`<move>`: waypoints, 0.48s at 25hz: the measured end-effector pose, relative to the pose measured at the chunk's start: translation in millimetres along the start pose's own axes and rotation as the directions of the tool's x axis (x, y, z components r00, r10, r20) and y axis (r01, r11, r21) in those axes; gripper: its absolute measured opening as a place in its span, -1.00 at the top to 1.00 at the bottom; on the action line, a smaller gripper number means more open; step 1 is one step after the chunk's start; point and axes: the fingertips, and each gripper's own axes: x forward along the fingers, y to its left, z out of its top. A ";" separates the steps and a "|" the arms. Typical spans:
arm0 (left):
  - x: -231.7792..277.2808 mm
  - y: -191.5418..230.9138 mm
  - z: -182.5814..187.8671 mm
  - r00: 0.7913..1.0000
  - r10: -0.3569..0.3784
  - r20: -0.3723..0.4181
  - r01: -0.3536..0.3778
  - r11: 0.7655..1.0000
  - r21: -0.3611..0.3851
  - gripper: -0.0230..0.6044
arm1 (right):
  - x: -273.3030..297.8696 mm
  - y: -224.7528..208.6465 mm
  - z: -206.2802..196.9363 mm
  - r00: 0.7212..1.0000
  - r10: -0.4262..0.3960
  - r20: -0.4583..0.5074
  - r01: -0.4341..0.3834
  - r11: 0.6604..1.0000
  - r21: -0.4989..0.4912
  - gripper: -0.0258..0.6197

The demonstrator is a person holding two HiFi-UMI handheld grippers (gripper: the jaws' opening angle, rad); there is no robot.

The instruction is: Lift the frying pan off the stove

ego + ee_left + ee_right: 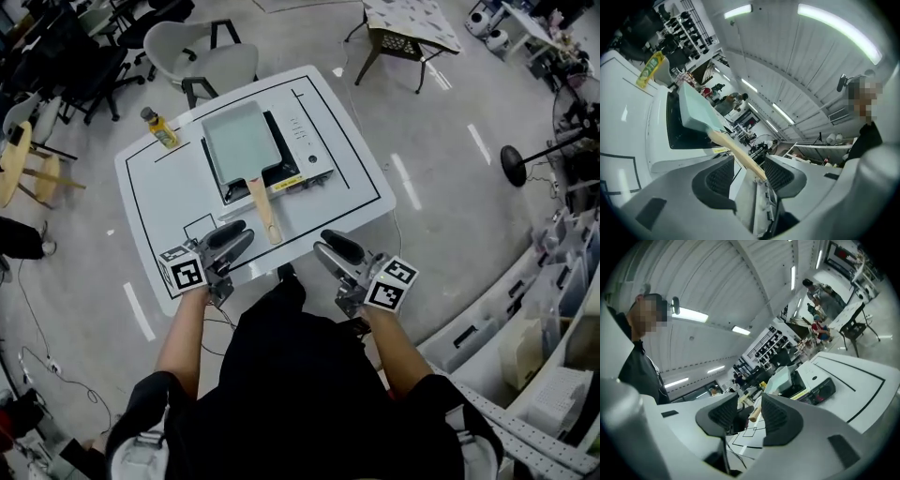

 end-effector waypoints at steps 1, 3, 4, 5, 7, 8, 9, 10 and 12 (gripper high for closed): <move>3.0 3.2 -1.5 1.000 -0.014 -0.011 0.013 0.999 -0.032 0.28 | 5.9 -5.0 -1.8 0.999 0.017 -0.033 -0.016 0.999 0.035 0.43; 7.8 10.1 0.8 0.999 -0.053 -0.008 0.052 0.993 -0.105 0.27 | 19.1 -14.5 -5.4 0.994 0.059 -0.094 -0.048 0.992 0.115 0.42; 9.6 13.6 4.2 0.997 -0.074 0.003 0.074 0.987 -0.146 0.27 | 26.3 -18.2 -6.3 0.989 0.086 -0.119 -0.066 0.985 0.161 0.40; 11.0 16.5 7.8 0.995 -0.095 0.019 0.097 0.977 -0.188 0.25 | 33.2 -20.9 -6.8 0.983 0.114 -0.141 -0.084 0.975 0.206 0.37; 12.1 21.4 12.8 0.990 -0.133 0.051 0.142 0.951 -0.273 0.23 | 45.3 -23.8 -8.3 0.969 0.164 -0.183 -0.108 0.954 0.281 0.34; 12.4 24.4 13.6 0.987 -0.147 0.061 0.159 0.938 -0.309 0.23 | 50.7 -25.3 -9.7 0.961 0.184 -0.204 -0.114 0.943 0.312 0.33; 12.9 28.1 13.2 0.985 -0.159 0.066 0.172 0.924 -0.342 0.23 | 55.9 -27.3 -11.6 0.953 0.201 -0.225 -0.116 0.932 0.343 0.32; 13.5 32.1 11.7 0.983 -0.172 0.069 0.185 0.908 -0.375 0.22 | 60.5 -29.6 -13.9 0.945 0.218 -0.243 -0.114 0.919 0.378 0.32; 15.3 40.8 6.3 0.979 -0.193 0.070 0.204 0.875 -0.439 0.21 | 68.1 -34.7 -19.4 0.929 0.249 -0.273 -0.102 0.883 0.459 0.31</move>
